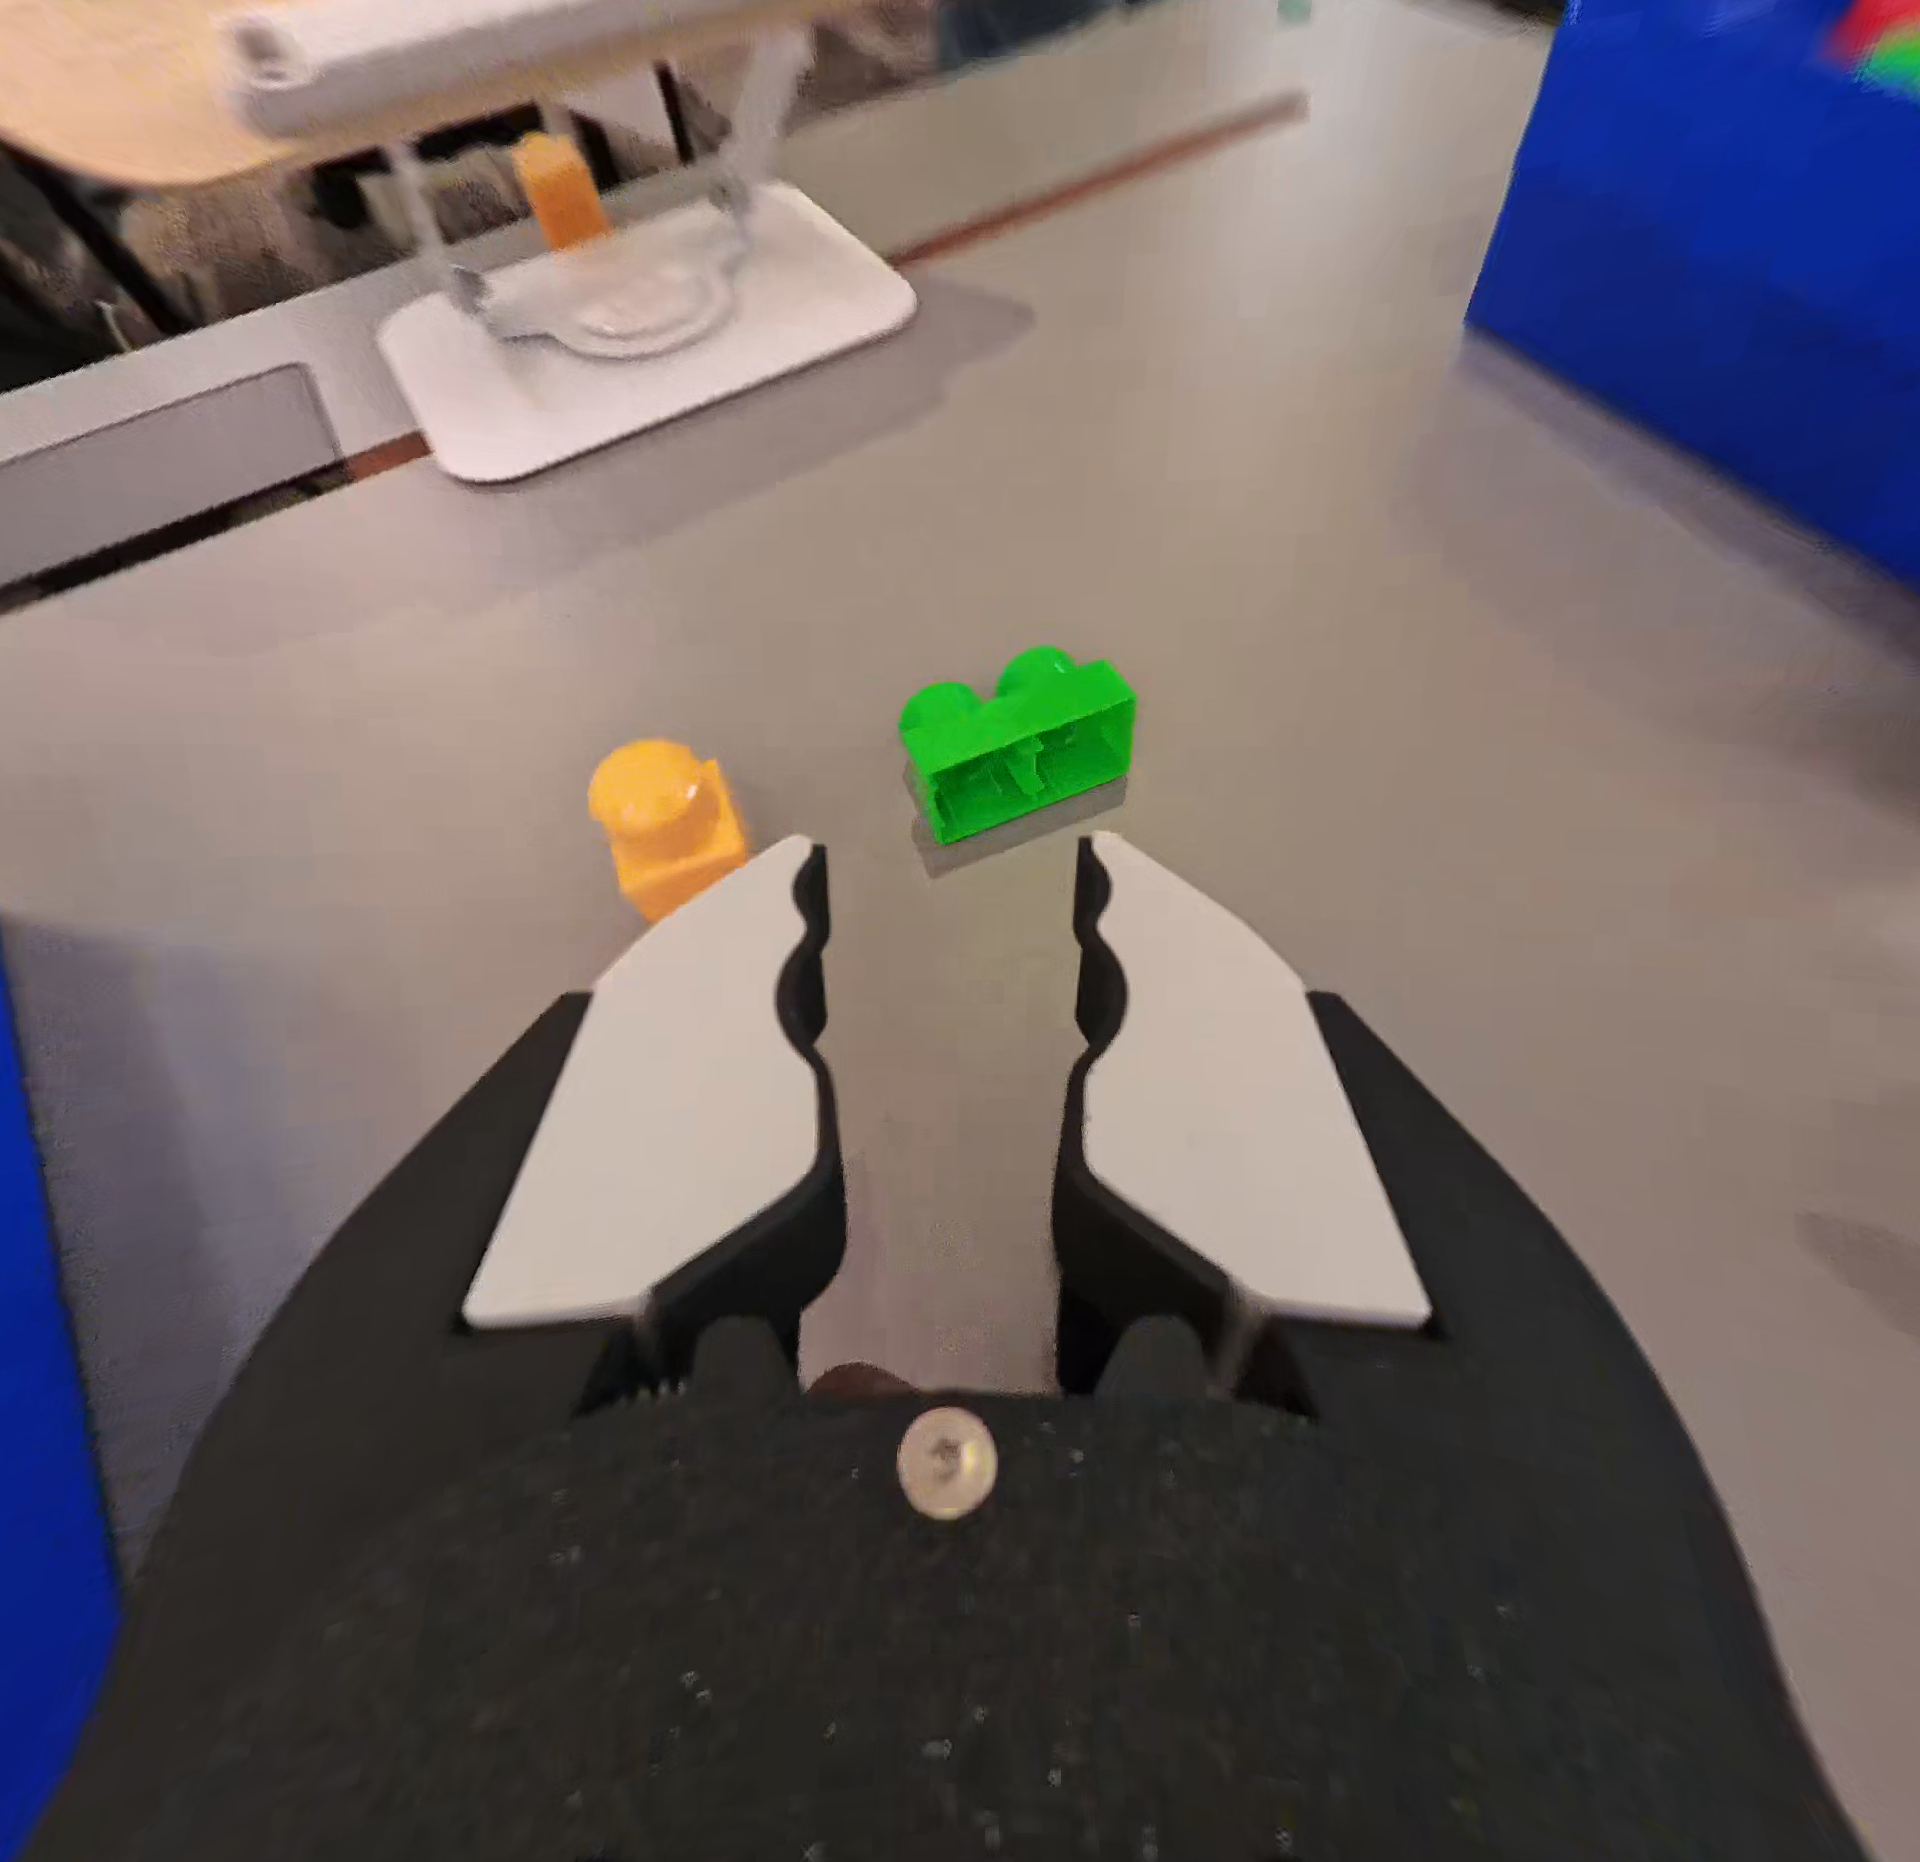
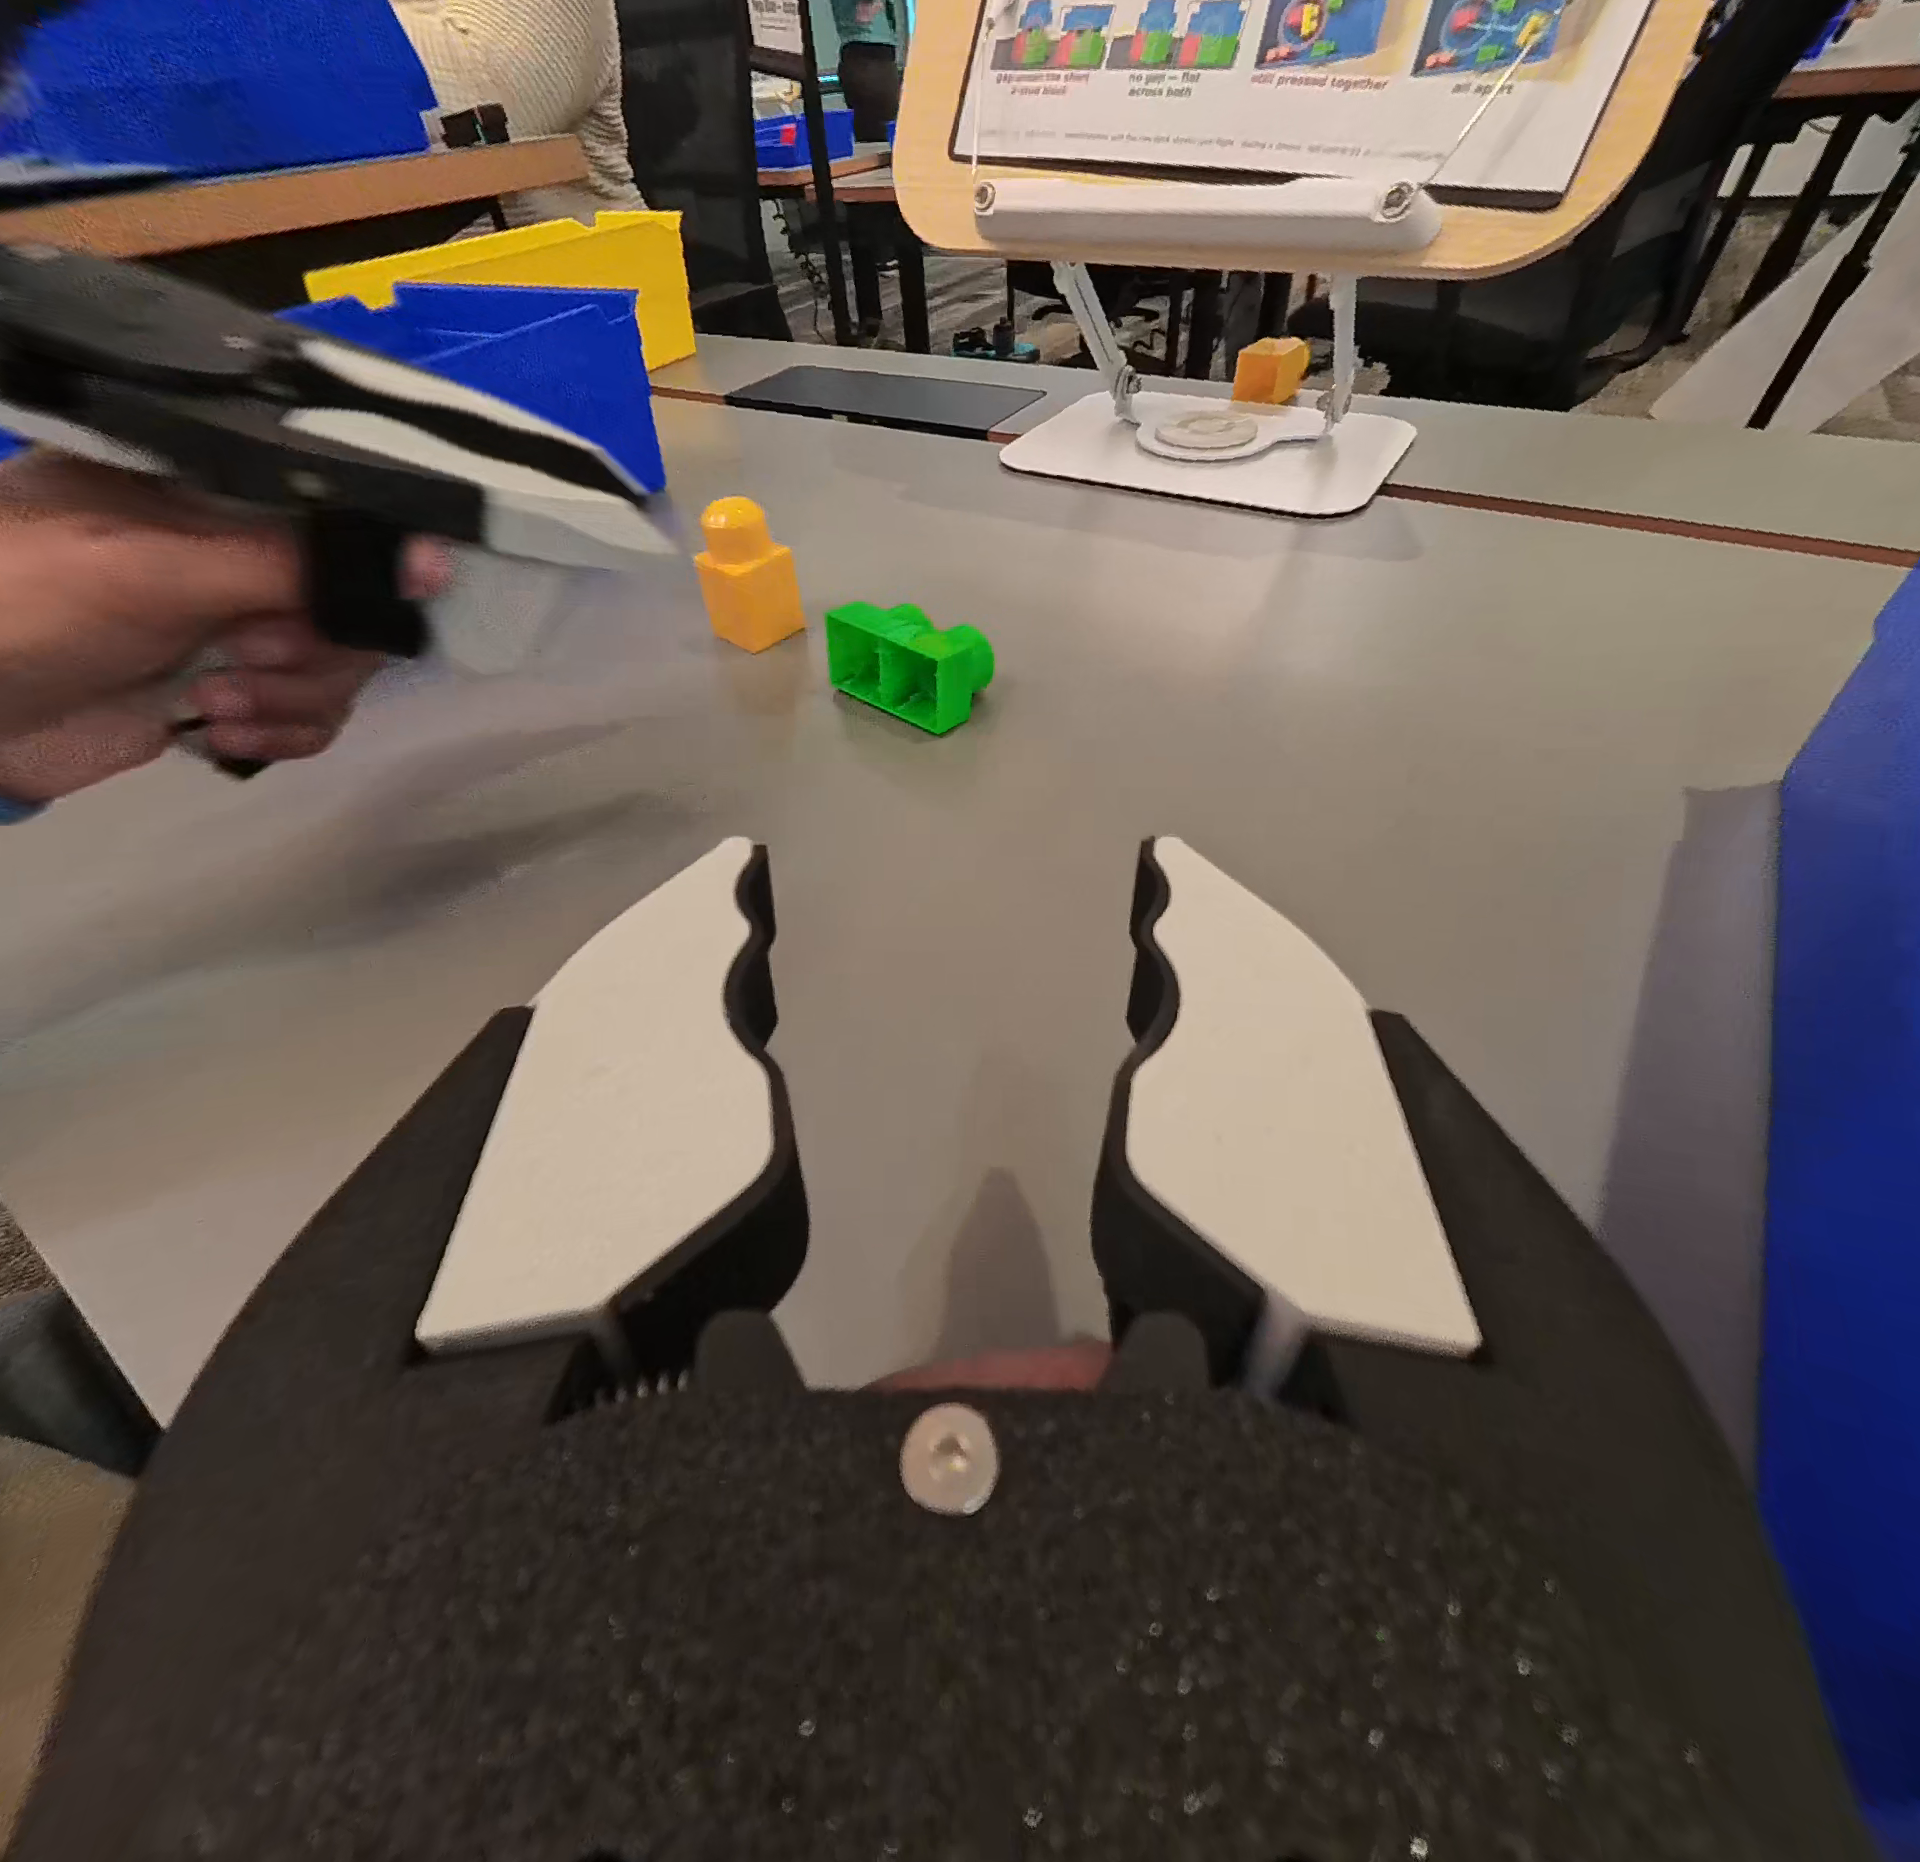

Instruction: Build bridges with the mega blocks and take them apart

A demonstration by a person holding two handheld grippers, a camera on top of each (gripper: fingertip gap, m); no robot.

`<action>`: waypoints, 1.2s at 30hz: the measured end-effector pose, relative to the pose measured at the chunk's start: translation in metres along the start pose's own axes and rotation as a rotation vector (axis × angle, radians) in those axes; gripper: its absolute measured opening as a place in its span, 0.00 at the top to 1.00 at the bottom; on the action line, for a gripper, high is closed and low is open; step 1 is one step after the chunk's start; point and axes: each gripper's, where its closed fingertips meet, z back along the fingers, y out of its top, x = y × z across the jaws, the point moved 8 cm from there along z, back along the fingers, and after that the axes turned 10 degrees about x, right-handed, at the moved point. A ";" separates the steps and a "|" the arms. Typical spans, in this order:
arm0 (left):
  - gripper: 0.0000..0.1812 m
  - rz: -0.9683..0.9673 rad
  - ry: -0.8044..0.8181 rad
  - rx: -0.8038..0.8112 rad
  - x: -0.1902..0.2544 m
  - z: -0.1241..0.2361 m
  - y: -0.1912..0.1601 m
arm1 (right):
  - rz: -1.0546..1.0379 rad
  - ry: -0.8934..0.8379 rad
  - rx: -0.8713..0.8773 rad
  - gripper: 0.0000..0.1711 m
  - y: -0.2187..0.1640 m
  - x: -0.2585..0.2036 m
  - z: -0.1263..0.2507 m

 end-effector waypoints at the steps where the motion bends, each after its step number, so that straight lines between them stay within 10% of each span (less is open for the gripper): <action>1: 0.74 0.057 0.012 0.054 -0.001 0.015 -0.003 | 0.000 -0.004 -0.001 0.61 -0.001 0.001 0.000; 8: 0.66 0.188 0.156 0.261 0.001 0.096 -0.043 | 0.033 -0.020 -0.017 0.61 -0.004 -0.005 -0.003; 19: 0.63 0.224 0.128 0.163 0.003 0.101 -0.059 | 0.071 -0.033 -0.017 0.61 -0.005 -0.011 -0.003; 26: 0.68 0.156 -0.006 0.124 -0.037 0.092 0.027 | 0.087 -0.018 -0.024 0.60 -0.005 -0.012 -0.005; 31: 0.64 0.078 0.030 -0.061 -0.156 0.028 0.107 | 0.094 -0.022 -0.021 0.60 -0.001 -0.007 -0.010; 36: 0.64 0.173 0.123 -0.331 -0.286 -0.086 0.099 | 0.064 -0.041 -0.013 0.60 0.006 0.006 -0.018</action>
